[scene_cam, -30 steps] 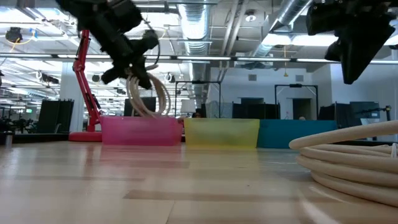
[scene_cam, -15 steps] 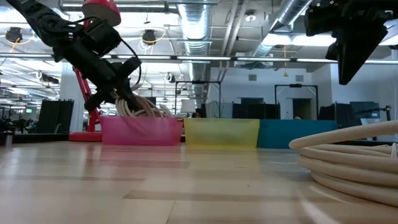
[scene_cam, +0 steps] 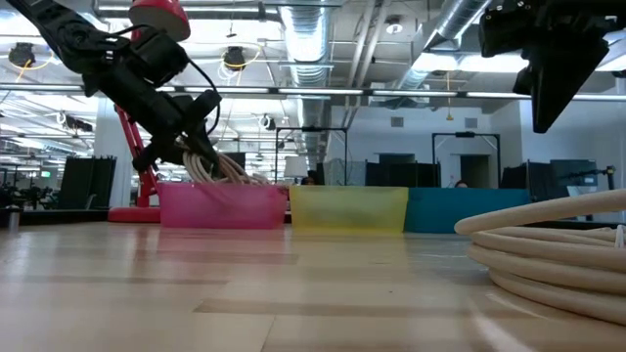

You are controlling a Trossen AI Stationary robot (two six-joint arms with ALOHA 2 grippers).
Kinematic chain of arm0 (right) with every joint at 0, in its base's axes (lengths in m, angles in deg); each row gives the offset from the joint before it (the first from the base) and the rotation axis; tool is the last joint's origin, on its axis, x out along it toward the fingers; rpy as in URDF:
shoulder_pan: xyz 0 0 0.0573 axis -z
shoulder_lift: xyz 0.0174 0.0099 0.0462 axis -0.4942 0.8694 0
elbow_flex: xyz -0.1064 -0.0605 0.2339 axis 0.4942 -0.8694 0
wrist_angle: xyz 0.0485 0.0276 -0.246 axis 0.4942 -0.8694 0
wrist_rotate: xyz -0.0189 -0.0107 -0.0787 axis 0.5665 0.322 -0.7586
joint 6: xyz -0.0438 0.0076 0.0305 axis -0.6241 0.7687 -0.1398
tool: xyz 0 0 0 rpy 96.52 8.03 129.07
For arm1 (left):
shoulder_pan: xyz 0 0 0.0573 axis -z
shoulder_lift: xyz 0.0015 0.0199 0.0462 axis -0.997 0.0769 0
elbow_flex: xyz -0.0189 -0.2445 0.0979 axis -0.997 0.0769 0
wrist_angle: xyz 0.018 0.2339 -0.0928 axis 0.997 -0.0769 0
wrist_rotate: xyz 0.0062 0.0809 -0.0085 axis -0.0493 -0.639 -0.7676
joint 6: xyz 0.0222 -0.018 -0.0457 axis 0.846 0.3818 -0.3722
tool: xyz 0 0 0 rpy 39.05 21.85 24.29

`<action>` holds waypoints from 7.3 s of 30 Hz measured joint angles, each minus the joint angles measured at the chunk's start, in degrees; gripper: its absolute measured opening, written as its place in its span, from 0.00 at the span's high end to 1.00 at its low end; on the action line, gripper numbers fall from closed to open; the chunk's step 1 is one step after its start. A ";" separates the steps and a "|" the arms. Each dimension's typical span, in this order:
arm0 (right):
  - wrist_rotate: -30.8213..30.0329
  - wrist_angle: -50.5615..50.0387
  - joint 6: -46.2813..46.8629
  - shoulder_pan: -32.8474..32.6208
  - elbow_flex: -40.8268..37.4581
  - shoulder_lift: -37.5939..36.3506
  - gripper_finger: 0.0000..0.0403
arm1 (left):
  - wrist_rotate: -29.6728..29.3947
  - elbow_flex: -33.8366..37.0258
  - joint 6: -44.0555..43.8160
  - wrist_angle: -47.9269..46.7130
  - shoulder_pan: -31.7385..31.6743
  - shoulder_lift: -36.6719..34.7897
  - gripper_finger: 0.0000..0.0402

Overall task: Pick & Place USB Port
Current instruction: Put the right brown charger cable into the red bin, then put the bottom left black charger cable into the blue bin

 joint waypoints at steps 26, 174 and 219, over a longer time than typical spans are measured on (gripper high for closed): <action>0.01 1.28 0.00 -0.05 0.00 0.02 0.81 | 20.63 0.00 5.49 -3.00 -10.58 -15.79 0.58; -7.41 38.69 -1.97 3.80 -16.96 0.15 0.81 | 26.36 -29.37 -100.25 -34.77 89.40 34.88 0.60; -7.41 33.91 -6.21 7.73 -16.94 -0.09 0.81 | -2.23 -28.24 -72.76 -41.59 79.43 18.72 0.98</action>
